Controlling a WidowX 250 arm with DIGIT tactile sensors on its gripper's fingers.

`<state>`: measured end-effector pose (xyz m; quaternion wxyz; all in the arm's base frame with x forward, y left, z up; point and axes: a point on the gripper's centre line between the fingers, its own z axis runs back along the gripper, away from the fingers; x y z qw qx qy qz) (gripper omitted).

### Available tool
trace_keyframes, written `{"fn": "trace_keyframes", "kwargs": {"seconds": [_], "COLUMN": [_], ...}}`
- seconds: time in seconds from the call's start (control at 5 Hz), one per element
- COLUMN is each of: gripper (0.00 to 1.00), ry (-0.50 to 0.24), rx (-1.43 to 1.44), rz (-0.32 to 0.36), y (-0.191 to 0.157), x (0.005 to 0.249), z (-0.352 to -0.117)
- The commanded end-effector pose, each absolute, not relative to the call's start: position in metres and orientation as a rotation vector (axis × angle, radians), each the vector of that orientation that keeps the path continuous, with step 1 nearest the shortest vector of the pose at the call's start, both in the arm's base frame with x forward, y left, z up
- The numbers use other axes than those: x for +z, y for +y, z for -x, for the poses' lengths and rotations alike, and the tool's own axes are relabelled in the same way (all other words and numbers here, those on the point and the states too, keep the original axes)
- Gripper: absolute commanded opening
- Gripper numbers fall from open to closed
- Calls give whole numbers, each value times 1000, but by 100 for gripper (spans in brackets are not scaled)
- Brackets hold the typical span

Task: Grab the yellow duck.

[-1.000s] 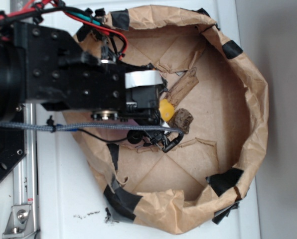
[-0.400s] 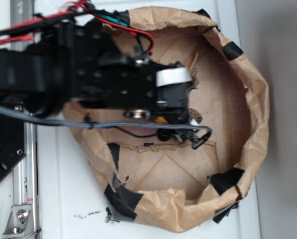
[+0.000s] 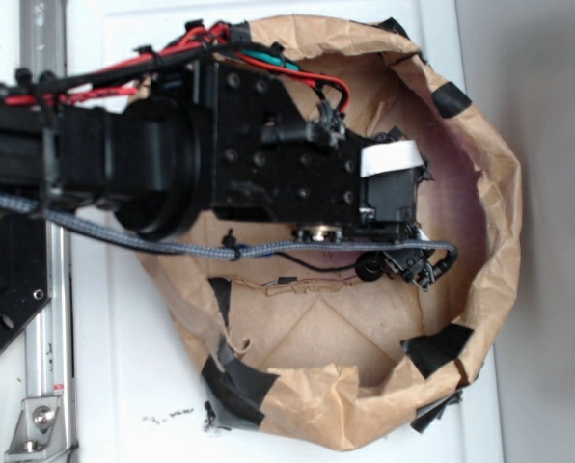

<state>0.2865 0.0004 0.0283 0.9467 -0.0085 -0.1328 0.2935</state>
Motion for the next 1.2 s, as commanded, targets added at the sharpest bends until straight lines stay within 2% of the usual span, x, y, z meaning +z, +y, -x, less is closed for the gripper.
{"fn": "trace_keyframes", "kwargs": {"seconds": [0.0,0.2,0.6,1.0], "gripper": [100,100,100,100], "ry": [-302,-346,-324,-239], "rx": [581,614,613,591], "rz": [33,61,73,61], "y": [3,9,7,4], "x": [70,101,104,54], "z": [-253,-255,-249,-248]}}
